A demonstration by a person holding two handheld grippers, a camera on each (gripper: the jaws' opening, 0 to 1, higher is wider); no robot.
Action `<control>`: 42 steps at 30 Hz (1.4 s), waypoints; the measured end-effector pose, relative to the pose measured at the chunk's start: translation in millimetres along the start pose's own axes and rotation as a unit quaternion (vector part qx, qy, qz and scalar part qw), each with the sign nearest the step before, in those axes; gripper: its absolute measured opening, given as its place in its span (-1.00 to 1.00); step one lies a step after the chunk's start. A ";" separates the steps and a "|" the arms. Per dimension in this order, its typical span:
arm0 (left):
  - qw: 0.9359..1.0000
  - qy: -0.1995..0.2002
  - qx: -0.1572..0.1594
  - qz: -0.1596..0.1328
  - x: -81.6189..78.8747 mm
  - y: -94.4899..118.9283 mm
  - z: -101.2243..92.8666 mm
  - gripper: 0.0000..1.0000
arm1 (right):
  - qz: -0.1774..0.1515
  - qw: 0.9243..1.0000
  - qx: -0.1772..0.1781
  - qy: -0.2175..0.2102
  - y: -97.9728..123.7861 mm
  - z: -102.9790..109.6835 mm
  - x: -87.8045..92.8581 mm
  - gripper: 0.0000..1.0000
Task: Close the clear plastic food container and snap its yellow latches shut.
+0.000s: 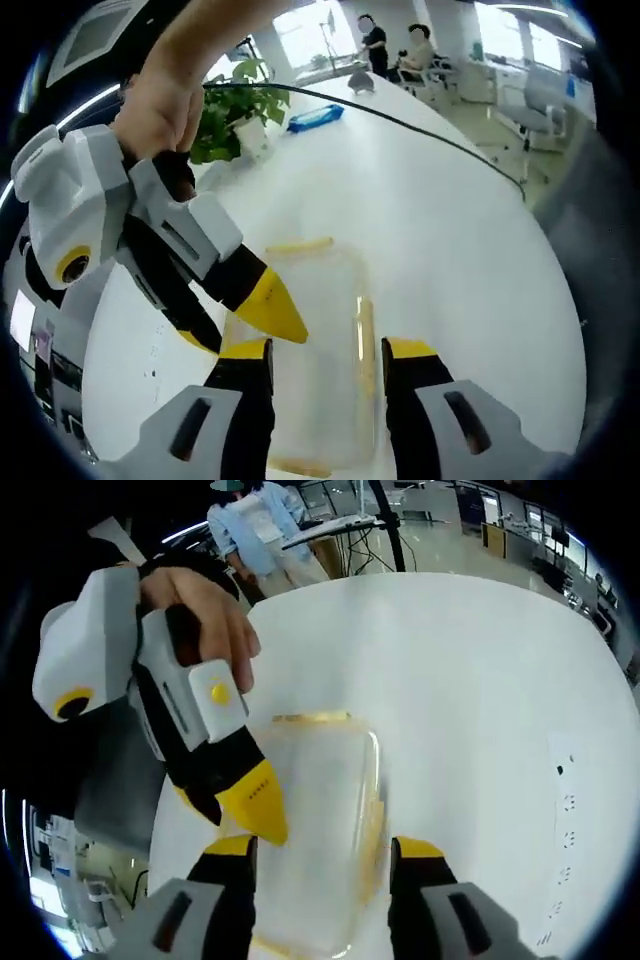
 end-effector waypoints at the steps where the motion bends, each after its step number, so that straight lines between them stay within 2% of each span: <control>1: 1.000 0.004 0.003 -0.002 -1.8 1.5 -0.7 -0.09 | -0.003 1.000 0.002 -0.003 2.6 0.0 -1.1 0.04; 9: 1.000 0.002 0.013 0.009 -2.5 2.4 -4.8 -0.15 | -0.001 1.000 0.010 0.007 8.6 3.4 0.5 0.04; 13: 1.000 0.016 0.022 0.004 -2.7 3.5 -1.0 -0.21 | -0.005 1.000 0.017 0.010 13.0 3.7 0.6 0.06; 18: 0.999 0.038 0.037 0.001 -2.0 6.3 6.4 -0.17 | -0.011 0.999 0.029 0.017 17.5 8.1 1.2 0.05; 21: 0.998 0.047 0.038 -0.011 -3.7 9.8 12.2 -0.14 | -0.025 0.998 0.053 0.025 23.2 7.7 1.0 0.03; 24: 0.998 0.051 0.044 -0.006 -2.1 10.2 16.2 -0.14 | -0.036 0.997 0.060 0.020 27.8 11.3 1.0 0.02; 29: 0.998 0.053 0.041 0.010 0.0 13.2 25.5 -0.14 | -0.058 0.993 0.098 0.024 33.6 20.6 -0.9 0.03; 32: 0.996 0.074 0.042 0.011 2.8 15.5 30.3 -0.09 | -0.052 0.993 0.102 0.029 33.2 23.4 5.6 0.04; 34: 0.997 0.069 0.042 0.022 5.6 17.1 31.5 -0.10 | -0.052 0.992 0.110 0.031 33.1 27.0 8.5 0.04; 36: 0.996 0.072 0.043 0.024 6.4 17.7 33.4 -0.09 | -0.054 0.992 0.115 0.025 33.0 29.1 10.0 0.05; 39: 0.996 0.079 0.035 0.029 8.3 18.8 36.3 -0.10 | -0.050 0.988 0.146 0.012 32.4 27.8 13.4 0.04; 42: 0.994 0.106 0.025 0.016 8.9 23.1 37.6 -0.09 | -0.058 0.983 0.174 -0.013 32.6 28.5 16.0 0.04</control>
Point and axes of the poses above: the point that each gripper's makers call its tool centre point, and the gripper's own axes: y roughly backward along the fingers, z roughly to its left, x roughly out of its underside, the point moved 8 cm from there along y, roughly backward along the fingers, and after that the axes turned 11 degrees about x, right-handed, at the moved point
